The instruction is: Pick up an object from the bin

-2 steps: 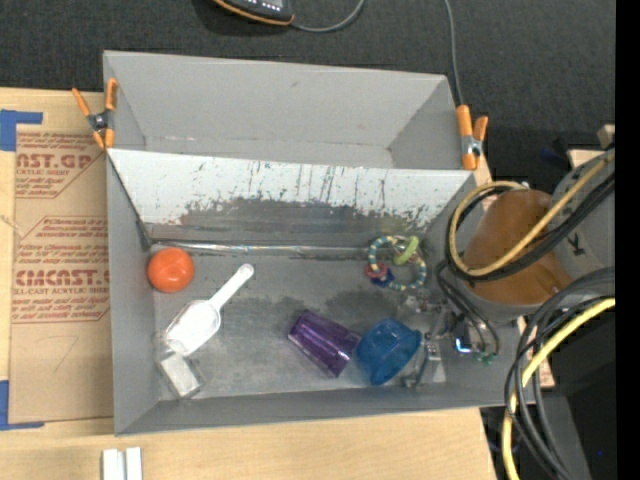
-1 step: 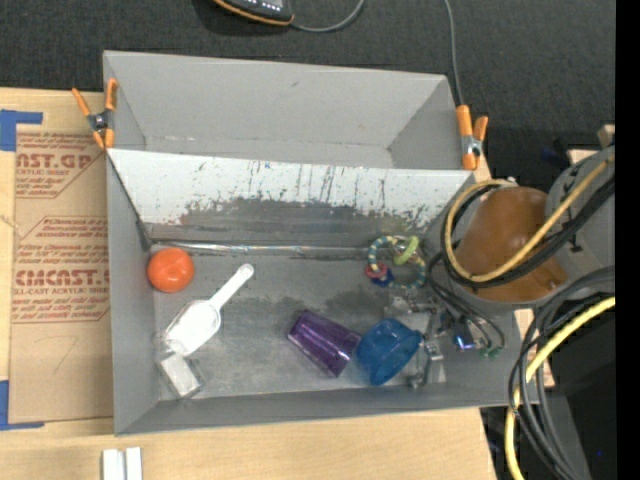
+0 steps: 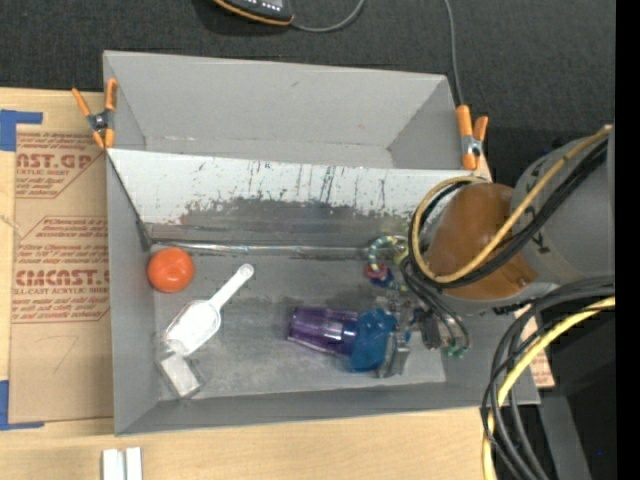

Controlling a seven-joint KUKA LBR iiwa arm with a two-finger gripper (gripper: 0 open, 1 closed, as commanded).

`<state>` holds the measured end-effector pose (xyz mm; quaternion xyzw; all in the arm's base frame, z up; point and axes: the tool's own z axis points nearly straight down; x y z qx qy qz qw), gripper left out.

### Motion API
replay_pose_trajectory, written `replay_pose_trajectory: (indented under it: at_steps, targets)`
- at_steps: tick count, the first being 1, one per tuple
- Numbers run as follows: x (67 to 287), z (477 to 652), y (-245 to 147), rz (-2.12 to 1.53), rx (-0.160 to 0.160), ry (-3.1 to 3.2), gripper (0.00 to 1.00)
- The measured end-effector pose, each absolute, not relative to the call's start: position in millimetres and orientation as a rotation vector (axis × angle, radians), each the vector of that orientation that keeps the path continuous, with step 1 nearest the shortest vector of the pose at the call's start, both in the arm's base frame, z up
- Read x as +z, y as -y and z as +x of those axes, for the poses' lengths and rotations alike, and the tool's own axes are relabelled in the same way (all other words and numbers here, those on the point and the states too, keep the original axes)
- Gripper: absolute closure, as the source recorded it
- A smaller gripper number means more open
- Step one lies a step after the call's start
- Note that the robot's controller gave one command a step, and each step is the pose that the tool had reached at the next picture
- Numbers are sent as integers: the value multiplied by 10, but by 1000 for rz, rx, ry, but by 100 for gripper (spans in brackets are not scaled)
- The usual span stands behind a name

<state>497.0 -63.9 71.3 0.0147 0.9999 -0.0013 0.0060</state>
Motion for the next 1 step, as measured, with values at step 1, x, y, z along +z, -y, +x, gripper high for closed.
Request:
replay_pose_trajectory:
  at_steps: [1]
  targets:
    - [713,4970,640,46,-4,-3129,100]
